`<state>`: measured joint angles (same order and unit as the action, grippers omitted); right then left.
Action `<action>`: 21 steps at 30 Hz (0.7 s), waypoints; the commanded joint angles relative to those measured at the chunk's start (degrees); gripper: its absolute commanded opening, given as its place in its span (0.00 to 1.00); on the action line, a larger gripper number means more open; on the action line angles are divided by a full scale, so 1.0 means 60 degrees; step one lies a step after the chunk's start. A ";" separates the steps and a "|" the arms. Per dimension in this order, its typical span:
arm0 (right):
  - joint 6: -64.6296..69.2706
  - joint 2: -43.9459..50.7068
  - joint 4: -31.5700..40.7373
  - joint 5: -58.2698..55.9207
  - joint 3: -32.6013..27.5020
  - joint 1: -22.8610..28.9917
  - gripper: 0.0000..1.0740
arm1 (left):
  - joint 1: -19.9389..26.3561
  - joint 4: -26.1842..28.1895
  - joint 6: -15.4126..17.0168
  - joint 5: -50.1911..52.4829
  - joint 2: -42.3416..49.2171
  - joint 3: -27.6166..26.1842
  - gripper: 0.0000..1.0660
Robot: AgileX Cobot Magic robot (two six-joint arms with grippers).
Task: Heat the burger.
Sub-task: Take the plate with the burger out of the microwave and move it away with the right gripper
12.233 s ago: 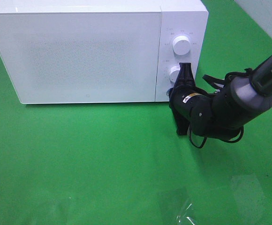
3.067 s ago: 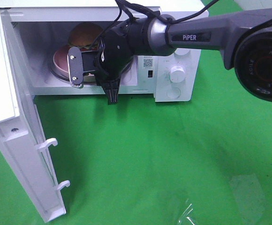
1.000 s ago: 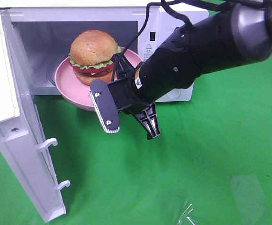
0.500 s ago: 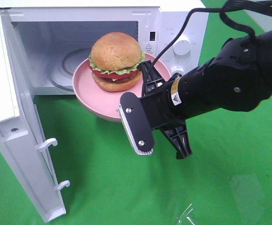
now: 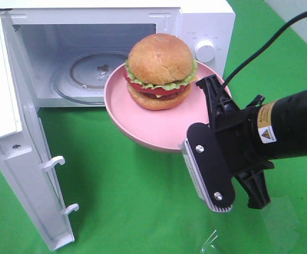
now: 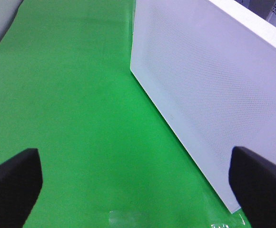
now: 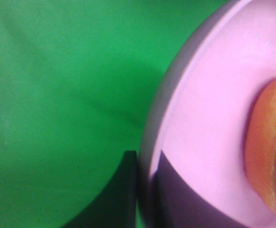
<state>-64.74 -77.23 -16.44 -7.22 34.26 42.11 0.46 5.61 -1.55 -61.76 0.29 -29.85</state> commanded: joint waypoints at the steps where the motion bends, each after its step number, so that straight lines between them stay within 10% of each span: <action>1: -0.0048 0.0602 -0.0086 0.0258 -0.0153 -0.0010 0.00 | 0.0019 0.0010 -0.0010 0.0086 0.0153 0.0019 0.94; 21: 0.1327 0.3629 -0.0086 -0.2129 -0.1929 -0.0010 0.00 | 0.0019 0.0010 -0.0010 0.0086 0.0153 0.0019 0.94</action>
<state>-57.81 -57.01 -16.21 -21.66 22.80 42.11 0.46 5.61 -1.55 -61.76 0.29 -29.85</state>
